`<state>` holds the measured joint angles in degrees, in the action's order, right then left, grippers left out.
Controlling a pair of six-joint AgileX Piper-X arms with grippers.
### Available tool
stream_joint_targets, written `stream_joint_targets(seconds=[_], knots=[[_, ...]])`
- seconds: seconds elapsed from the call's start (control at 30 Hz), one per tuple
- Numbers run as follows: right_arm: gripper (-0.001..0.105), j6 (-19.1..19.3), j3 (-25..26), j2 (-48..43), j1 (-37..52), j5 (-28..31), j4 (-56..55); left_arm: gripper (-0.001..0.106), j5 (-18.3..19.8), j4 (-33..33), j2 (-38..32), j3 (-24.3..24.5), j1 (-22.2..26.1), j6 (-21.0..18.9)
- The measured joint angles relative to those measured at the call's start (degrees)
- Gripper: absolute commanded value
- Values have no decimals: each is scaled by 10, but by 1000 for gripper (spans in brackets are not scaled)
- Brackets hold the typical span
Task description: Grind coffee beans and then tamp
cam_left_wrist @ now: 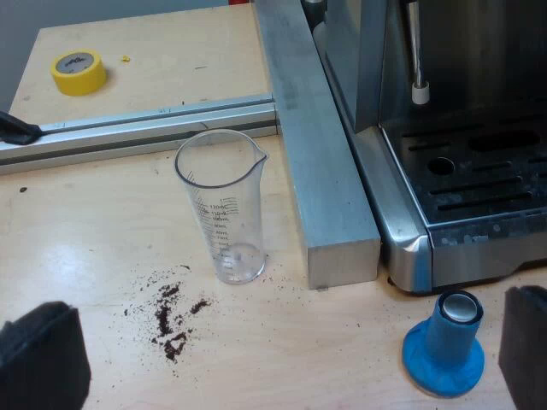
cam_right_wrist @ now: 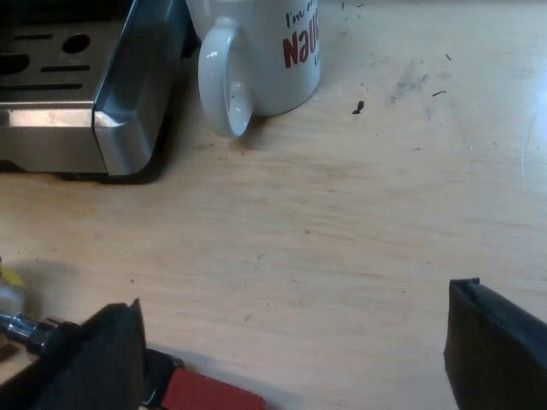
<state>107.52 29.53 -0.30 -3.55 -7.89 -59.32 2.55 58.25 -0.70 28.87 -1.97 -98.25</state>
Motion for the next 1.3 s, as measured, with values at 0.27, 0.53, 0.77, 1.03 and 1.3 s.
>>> stream_joint_targets(seconds=[0.27, 0.53, 0.77, 1.03, 1.3], knots=[[72, 0, 0, 0, 0, 0, 0, 105, 0, 0, 0, 0, 0, 0], [72, 0, 0, 0, 0, 0, 0, 105, 0, 0, 0, 0, 0, 0], [72, 0, 0, 0, 0, 0, 0, 105, 0, 0, 0, 0, 0, 0], [72, 0, 50, 24, 0, -43, -1, 105, 12, 18, 0, 14, 0, 0], [72, 25, 128, 132, -58, -98, 0, 105, 21, 20, 28, 55, -18, 0]])
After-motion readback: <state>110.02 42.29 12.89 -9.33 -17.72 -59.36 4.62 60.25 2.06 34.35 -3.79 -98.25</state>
